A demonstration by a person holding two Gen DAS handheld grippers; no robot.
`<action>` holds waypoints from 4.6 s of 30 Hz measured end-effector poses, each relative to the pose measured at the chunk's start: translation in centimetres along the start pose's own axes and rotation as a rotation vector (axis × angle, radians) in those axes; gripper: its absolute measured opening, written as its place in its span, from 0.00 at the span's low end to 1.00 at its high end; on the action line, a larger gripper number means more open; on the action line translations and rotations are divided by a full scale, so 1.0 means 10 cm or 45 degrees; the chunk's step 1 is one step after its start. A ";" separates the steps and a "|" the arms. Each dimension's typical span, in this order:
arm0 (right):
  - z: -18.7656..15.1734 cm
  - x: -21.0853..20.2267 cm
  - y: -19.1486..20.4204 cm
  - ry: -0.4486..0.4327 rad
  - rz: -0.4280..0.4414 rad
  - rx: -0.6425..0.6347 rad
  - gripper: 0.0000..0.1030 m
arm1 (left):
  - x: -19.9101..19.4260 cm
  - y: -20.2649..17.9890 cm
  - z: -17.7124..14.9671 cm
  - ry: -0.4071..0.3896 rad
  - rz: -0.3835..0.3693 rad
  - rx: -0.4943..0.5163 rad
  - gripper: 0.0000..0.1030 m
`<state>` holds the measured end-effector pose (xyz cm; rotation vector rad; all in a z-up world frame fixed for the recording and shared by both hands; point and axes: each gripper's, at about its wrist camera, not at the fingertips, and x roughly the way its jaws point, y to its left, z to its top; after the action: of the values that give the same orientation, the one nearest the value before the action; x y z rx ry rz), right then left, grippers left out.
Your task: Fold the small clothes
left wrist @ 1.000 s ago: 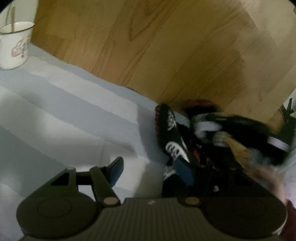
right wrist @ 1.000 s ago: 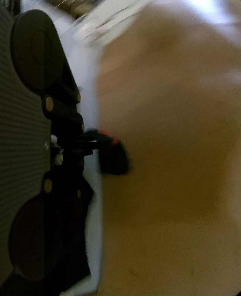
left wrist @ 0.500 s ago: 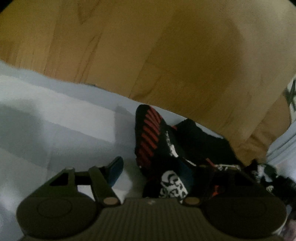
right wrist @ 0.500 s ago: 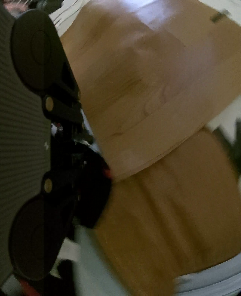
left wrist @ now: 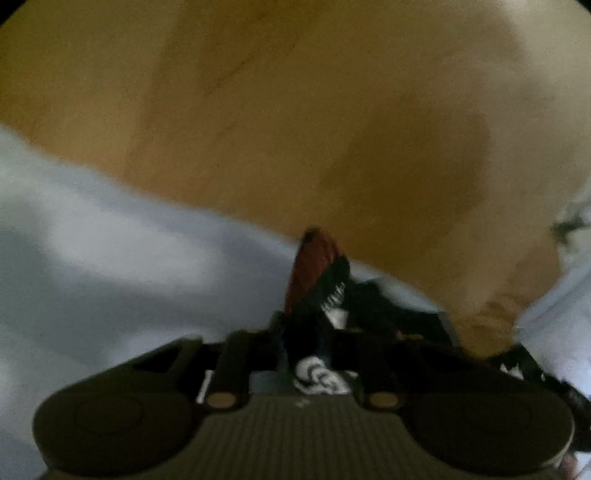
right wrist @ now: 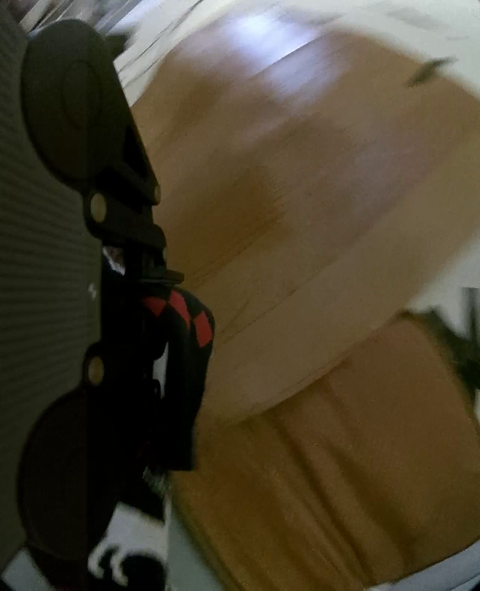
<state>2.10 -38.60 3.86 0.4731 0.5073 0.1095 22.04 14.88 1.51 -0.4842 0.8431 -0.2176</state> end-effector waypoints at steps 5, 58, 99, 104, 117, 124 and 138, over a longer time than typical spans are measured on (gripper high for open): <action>-0.09 -0.11 -0.41 -0.040 0.028 0.291 0.27 | -0.16 0.13 -0.17 -0.024 0.039 -0.053 0.42; -0.47 -1.52 -0.81 -0.254 -0.498 -0.017 0.48 | 0.33 -1.35 -0.91 -0.141 0.132 0.508 0.59; -0.03 0.26 2.23 -0.302 0.190 -0.507 0.08 | -0.73 -0.58 -0.47 -0.304 -0.148 0.017 0.73; -0.75 1.10 2.89 -0.043 0.364 -0.648 0.12 | -0.73 -0.12 -0.44 -0.260 -0.154 -0.112 0.77; -0.47 0.40 1.72 -0.188 0.153 -0.541 0.69 | -0.47 -0.23 -0.52 -0.149 -0.151 -0.052 0.72; -0.10 0.82 0.82 -0.050 0.012 -0.142 0.76 | -0.18 -0.56 -0.58 -0.043 -0.081 0.083 0.62; -0.21 1.43 0.70 -0.014 -0.152 -0.353 0.39 | -0.10 -0.81 -0.86 -0.246 0.179 0.387 0.15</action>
<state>13.67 -28.41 -0.83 0.1717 0.4999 0.0614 14.89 5.46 1.31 -0.1570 0.6380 -0.1626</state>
